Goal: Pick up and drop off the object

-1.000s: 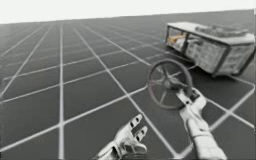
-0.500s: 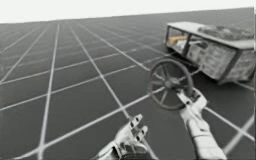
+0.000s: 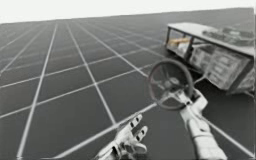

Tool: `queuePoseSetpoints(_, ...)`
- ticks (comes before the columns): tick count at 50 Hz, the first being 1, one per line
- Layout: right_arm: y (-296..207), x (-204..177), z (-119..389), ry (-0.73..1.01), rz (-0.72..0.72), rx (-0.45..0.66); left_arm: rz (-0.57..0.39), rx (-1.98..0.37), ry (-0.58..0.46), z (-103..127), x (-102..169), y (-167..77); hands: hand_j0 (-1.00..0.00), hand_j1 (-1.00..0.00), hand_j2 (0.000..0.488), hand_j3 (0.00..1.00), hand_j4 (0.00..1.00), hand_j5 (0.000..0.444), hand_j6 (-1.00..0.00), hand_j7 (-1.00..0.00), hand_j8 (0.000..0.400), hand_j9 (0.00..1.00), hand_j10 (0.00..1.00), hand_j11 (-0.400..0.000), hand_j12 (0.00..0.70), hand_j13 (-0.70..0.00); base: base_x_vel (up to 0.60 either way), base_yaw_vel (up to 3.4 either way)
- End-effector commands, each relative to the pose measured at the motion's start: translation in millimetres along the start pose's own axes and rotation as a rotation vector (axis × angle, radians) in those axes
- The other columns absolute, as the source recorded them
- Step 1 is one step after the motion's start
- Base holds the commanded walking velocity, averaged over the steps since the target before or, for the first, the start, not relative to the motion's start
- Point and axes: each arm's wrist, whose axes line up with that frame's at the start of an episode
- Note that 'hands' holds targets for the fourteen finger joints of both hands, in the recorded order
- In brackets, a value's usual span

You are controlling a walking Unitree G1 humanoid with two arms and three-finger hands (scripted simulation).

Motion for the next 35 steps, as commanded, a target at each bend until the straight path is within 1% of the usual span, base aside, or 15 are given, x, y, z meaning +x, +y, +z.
queuePoseSetpoints(1,10.9,-6.0,7.3,-0.031,0.031,0.002,-0.004,-0.015,-0.014,-0.3,-2.8,3.1,0.00,0.00,0.000,1.00,1.00,0.000,0.00,0.00,0.000,1.00,1.00,-0.400,0.000,-0.700,0.56,0.07)
queuePoseSetpoints(35,10.9,-6.0,7.3,-0.031,0.031,0.002,-0.004,-0.015,-0.014,-0.3,-2.8,3.1,0.00,0.00,0.000,1.00,1.00,0.000,0.00,0.00,0.000,1.00,1.00,-0.400,0.000,-0.700,0.58,0.04)
